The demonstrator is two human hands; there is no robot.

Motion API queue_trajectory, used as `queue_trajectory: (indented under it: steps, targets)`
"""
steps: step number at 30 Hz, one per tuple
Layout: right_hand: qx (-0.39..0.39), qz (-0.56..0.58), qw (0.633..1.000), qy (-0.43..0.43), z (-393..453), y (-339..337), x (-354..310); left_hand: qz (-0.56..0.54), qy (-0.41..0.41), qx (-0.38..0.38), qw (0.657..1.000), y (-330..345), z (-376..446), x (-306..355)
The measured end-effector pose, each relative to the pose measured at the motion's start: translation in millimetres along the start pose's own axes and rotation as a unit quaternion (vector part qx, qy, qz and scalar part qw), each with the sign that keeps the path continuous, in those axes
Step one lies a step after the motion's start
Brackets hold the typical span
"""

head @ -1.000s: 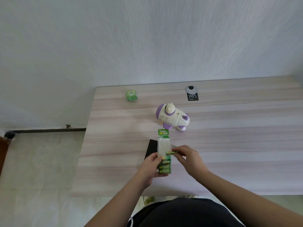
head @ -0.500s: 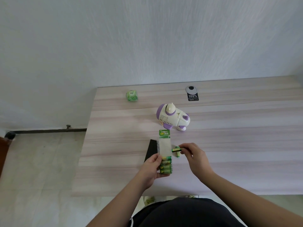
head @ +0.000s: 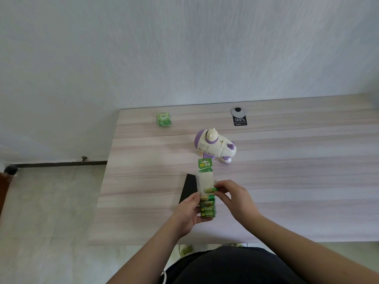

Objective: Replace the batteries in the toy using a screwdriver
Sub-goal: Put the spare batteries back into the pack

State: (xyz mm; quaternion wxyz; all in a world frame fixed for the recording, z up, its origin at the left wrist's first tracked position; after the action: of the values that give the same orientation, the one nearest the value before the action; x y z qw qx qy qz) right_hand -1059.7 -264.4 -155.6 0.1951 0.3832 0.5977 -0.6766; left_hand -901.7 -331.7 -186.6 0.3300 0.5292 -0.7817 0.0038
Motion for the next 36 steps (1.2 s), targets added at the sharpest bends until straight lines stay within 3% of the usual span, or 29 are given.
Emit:
queue_trajectory:
  steps: [6, 12, 22, 27, 36]
  targets:
    - [-0.011, -0.085, 0.995, -0.047, 6.9, 8.9, 1.7, 0.021, 0.011, -0.002, 1.0, 2.5, -0.1, 2.4]
    - [-0.033, -0.1, 0.993, -0.043, 7.5, 10.0, 3.1, 0.048, 0.028, 0.025, 0.998, -0.1, 1.5, -0.8]
    - [-0.041, 0.037, 0.994, 0.093, -2.2, 21.0, 4.4, 0.059, 0.041, 0.07, 0.995, 1.0, 4.4, -6.4]
    - [-0.058, 0.172, 0.967, 0.181, -3.0, 22.0, 7.5, 0.057, 0.045, 0.074, 0.995, 0.5, 4.5, -3.7]
    - [-0.063, 0.296, 0.93, 0.209, -2.8, 18.1, 15.7, 0.088, 0.046, 0.049, 0.994, 3.3, 2.0, 2.6]
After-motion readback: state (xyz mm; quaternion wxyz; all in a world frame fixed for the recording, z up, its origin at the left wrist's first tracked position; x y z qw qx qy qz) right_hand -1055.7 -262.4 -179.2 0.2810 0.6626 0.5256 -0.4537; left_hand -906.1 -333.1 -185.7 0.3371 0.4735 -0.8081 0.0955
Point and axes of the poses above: each hand's wrist, its own z-axis towards the middle knuckle, its own y-axis out of the palm, x = y × z, the point moved 2 cm from there along z, towards the middle knuckle, and after that the axes turned 5 degrees about -y, right-handed, at the moved point
